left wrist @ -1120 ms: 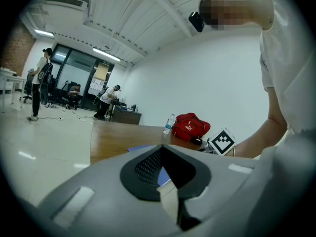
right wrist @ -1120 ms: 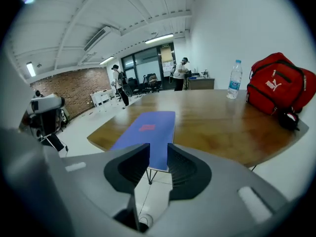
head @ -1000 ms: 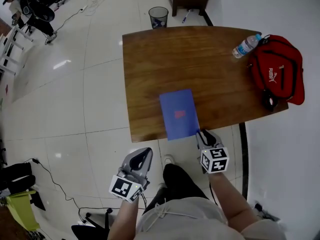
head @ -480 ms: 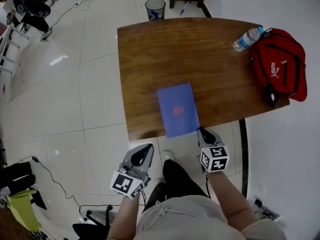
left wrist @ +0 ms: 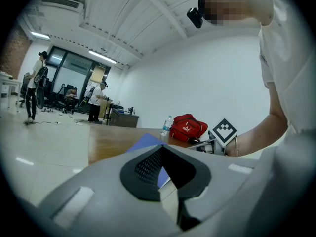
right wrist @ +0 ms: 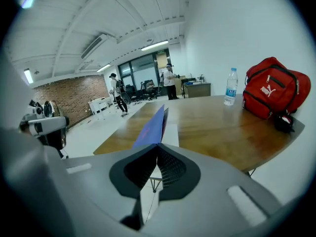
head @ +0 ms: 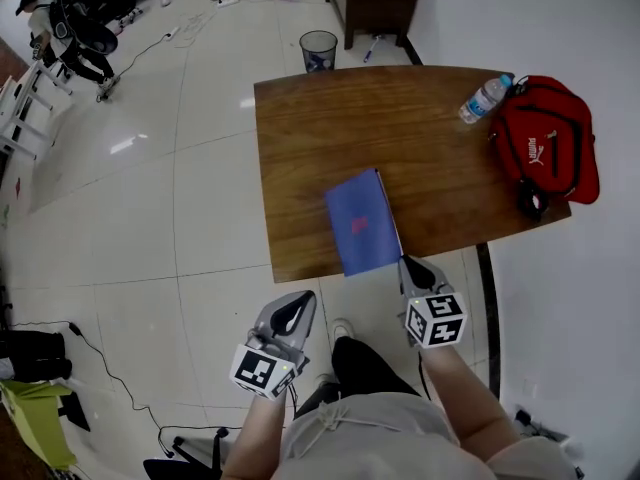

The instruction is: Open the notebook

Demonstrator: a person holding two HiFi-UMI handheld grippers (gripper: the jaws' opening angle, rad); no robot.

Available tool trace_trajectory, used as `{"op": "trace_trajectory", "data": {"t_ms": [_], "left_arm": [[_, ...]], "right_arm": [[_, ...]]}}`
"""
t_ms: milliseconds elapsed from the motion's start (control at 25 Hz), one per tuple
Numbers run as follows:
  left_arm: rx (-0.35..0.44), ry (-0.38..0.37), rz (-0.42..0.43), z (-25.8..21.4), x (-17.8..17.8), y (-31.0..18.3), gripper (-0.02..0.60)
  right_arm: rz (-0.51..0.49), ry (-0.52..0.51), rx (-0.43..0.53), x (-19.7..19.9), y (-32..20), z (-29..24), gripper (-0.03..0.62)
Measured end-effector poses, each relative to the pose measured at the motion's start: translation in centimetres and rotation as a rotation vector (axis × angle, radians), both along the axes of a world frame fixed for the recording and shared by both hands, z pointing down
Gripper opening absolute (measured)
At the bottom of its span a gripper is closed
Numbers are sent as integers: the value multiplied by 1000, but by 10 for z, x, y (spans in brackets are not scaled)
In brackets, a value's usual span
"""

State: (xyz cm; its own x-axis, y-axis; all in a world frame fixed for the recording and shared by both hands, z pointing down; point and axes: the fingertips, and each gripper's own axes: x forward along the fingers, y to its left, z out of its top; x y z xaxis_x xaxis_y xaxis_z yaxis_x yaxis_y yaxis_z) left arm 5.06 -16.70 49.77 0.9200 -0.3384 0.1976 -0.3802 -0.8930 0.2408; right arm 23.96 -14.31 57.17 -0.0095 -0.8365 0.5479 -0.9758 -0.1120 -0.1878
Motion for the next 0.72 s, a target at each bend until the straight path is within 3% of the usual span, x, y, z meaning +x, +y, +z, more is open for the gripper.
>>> {"op": "trace_trajectory", "data": {"t_ms": [360, 720], "left_arm": [[32, 27, -130, -25, -62, 5, 5], [-3, -7, -290, -8, -125, 10, 5]], "right_arm": [[-178, -58, 124, -91, -20, -61, 9], [-403, -110, 60, -198, -39, -28, 15]]}}
